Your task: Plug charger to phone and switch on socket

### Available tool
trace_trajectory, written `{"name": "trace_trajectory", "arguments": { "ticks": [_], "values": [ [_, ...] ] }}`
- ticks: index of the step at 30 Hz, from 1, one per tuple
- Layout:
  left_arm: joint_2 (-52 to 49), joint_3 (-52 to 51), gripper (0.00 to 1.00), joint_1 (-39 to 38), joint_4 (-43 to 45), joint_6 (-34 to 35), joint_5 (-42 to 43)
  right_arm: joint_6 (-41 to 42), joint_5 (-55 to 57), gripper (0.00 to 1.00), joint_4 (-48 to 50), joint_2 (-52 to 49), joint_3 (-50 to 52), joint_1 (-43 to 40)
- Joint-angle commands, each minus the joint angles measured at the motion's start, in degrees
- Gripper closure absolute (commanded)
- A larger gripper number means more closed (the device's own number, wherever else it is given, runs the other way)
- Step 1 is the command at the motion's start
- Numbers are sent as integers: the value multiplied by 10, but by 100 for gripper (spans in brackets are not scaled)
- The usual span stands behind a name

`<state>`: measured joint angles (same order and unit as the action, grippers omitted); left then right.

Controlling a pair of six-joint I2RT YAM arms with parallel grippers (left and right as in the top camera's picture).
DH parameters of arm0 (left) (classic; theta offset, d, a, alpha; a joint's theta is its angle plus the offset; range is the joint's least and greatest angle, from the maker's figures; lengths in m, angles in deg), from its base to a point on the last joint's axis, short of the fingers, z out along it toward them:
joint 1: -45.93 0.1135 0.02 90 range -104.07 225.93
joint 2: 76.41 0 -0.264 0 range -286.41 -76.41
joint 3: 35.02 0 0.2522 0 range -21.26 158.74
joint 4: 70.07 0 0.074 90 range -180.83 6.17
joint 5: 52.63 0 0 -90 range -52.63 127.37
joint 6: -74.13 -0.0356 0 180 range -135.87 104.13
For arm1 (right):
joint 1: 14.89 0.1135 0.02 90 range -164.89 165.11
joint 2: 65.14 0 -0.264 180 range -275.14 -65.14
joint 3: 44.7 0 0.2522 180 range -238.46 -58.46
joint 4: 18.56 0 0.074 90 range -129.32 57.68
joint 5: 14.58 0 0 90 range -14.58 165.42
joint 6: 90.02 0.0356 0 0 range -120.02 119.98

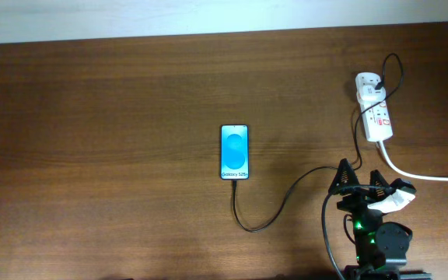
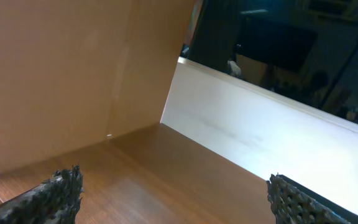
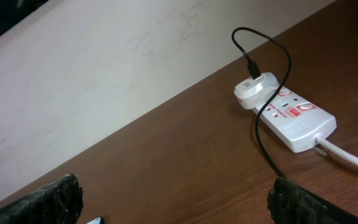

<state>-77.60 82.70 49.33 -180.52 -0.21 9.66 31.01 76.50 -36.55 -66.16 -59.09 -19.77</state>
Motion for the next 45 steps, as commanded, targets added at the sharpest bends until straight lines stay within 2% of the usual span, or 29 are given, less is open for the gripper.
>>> {"name": "trace_trajectory", "arguments": {
  "ticks": [1, 8, 11, 14, 36, 40, 41, 43, 45],
  "values": [
    [7, 0, 1, 0, 0, 2, -2, -1, 9, 2, -3, 3, 3, 3],
    [7, 0, 1, 0, 0, 2, -2, -22, 0, 2, -4, 5, 3, 4],
    [7, 0, 0, 0, 0, 2, -2, -216, -25, 2, -4, 8, 3, 4],
    [7, 0, 1, 0, 0, 2, -2, -276, -21, 2, -5, 8, 3, 4],
    [7, -2, 1, 0, 0, 4, 12, -276, -19, 2, -3, 7, 3, 4],
    [7, -110, 1, -10, 22, 4, 71, -276, -19, 2, -3, 7, 3, 4],
    [7, -169, 1, -9, 65, 3, 79, -276, -19, 2, -3, 7, 3, 4],
    [7, -320, 1, -3, 227, -6, 121, -276, -19, 2, -3, 7, 3, 4],
    [7, -427, 1, -3, 345, -29, 164, -276, -19, 1, -3, 7, 3, 4]
  ]
}}
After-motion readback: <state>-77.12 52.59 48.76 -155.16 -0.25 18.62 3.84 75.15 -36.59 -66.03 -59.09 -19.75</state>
